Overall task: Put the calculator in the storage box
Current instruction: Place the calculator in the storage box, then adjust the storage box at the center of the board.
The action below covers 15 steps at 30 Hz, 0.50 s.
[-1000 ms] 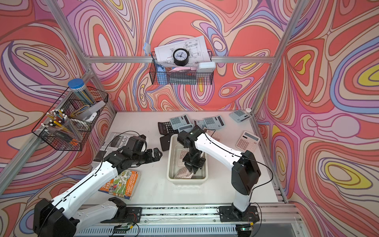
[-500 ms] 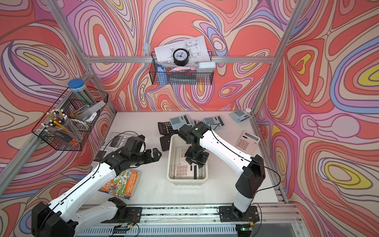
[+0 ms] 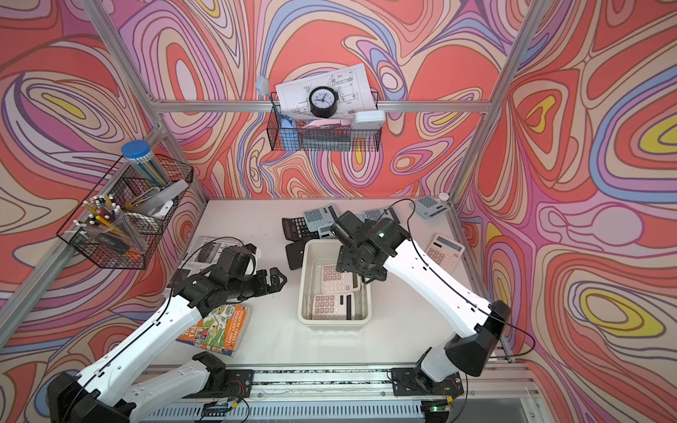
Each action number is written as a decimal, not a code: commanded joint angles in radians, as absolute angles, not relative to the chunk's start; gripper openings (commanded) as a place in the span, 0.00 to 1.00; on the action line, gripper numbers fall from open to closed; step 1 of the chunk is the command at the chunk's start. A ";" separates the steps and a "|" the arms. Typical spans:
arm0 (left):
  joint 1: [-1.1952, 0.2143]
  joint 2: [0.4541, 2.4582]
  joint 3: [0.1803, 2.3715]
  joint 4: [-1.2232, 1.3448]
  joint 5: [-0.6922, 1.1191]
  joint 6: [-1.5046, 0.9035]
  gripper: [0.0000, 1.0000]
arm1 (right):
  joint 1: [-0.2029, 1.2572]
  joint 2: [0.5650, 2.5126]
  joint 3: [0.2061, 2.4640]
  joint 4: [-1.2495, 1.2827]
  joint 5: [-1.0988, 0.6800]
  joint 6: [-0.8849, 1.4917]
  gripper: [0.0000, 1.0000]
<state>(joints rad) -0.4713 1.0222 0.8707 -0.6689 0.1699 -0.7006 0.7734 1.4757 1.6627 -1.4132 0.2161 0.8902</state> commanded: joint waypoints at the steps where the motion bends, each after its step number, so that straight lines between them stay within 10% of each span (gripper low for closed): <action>1: -0.465 1.027 0.895 -0.718 0.174 -0.714 0.99 | 0.772 1.407 1.567 -1.278 0.305 0.742 0.93; 15: -0.463 1.102 0.763 -0.397 0.423 -0.883 0.99 | 0.606 1.322 1.250 -0.955 0.047 0.602 0.95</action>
